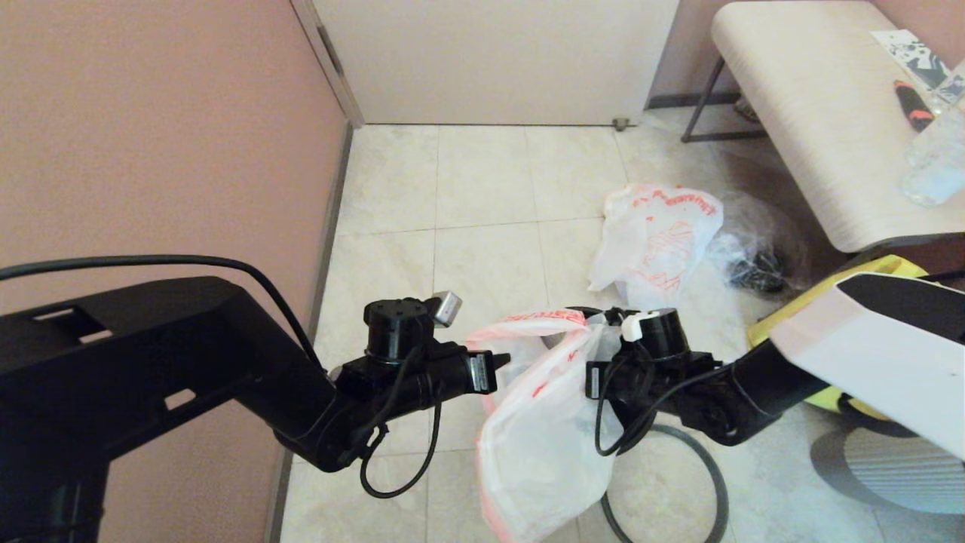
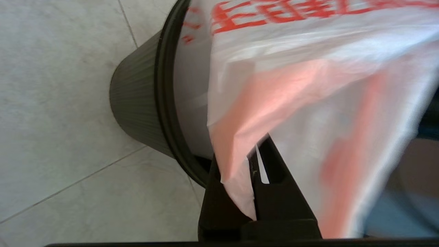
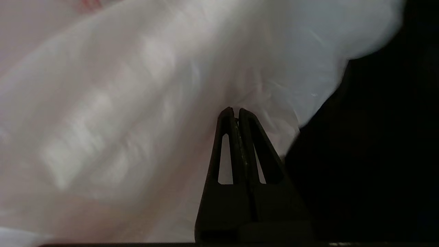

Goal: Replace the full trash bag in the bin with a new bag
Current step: Put the new garbage bag on the trash can

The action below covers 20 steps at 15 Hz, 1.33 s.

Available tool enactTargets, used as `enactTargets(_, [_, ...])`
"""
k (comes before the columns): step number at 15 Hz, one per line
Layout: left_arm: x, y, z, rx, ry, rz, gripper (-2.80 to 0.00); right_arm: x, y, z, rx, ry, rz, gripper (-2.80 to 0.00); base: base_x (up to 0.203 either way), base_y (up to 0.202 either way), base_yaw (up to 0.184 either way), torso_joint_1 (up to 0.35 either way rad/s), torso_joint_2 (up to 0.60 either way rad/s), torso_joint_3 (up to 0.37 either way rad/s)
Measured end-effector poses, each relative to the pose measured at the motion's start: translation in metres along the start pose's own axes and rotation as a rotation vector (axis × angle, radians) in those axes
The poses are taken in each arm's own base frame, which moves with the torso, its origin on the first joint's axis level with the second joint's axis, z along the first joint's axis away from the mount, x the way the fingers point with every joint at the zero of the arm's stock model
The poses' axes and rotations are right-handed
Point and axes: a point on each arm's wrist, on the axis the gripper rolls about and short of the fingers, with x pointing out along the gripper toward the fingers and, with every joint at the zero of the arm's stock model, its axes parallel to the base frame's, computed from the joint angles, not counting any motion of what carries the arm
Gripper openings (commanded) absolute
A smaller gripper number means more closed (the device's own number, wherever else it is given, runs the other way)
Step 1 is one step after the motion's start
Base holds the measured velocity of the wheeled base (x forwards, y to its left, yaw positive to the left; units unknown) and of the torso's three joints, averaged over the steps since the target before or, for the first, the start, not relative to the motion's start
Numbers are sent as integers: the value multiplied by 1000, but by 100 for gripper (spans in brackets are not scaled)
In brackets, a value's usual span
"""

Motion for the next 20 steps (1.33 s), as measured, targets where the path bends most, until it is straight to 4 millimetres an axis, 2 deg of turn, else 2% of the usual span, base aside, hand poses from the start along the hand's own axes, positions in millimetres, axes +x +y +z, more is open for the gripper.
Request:
enactTargets(2, [-1, -3, 2, -6, -8, -9, -280, 32, 2, -6, -36, 11, -52, -280, 0, 0, 0, 0, 0, 0])
enactTargets(4, [-4, -8, 6, -9, -19, -19, -280, 52, -3, -17, -68, 41, -128, -280, 0, 0, 0, 0, 0, 0])
enactTargets(7, [-9, -17, 10, -4, -31, -36, -280, 54, -14, -14, -65, 28, -205, -280, 0, 0, 0, 0, 0, 0])
enactTargets(9, [-10, -22, 12, 1, -34, -49, -280, 33, -14, -5, -53, 20, -218, -280, 0, 0, 0, 0, 0, 0])
enactTargets(13, [-9, -30, 10, -8, -26, -67, -280, -45, -11, 18, -27, 65, -248, -280, 0, 0, 0, 0, 0, 0])
enactTargets(16, [-5, -28, 7, -13, -16, -64, -280, -98, -15, 24, 12, 105, -241, -280, 0, 0, 0, 0, 0, 0])
enactTargets(18, [-4, -27, 7, -14, -16, -61, -280, -122, 1, 16, 18, 127, -158, -280, 0, 0, 0, 0, 0, 0])
enactTargets(20, [-3, -26, 6, -13, -16, -60, -280, -134, 25, 8, 28, 130, -74, -280, 0, 0, 0, 0, 0, 0])
